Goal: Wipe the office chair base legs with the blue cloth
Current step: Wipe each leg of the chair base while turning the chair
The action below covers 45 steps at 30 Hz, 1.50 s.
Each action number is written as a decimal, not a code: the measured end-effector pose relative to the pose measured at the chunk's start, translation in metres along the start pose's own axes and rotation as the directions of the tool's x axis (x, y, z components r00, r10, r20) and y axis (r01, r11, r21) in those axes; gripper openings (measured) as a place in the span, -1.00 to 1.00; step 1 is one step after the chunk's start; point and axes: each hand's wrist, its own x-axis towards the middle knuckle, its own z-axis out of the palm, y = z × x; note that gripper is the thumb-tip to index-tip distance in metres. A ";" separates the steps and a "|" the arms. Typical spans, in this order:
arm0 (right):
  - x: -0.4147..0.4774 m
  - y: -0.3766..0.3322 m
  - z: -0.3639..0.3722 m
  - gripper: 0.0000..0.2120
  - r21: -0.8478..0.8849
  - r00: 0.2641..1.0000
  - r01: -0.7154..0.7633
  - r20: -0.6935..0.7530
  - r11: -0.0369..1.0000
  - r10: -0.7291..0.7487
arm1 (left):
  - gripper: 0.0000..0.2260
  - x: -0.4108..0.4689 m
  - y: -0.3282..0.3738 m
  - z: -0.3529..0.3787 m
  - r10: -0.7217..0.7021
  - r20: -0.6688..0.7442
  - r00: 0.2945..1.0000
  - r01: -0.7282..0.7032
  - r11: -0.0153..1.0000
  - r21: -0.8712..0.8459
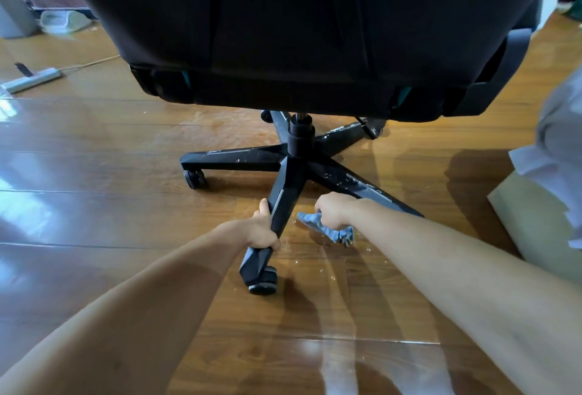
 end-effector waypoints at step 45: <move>0.079 -0.003 -0.018 -0.49 0.190 0.900 0.131 -0.434 0.973 -0.037 | -0.39 0.024 0.055 0.022 0.103 -0.397 0.912 -0.257 0.898 -0.357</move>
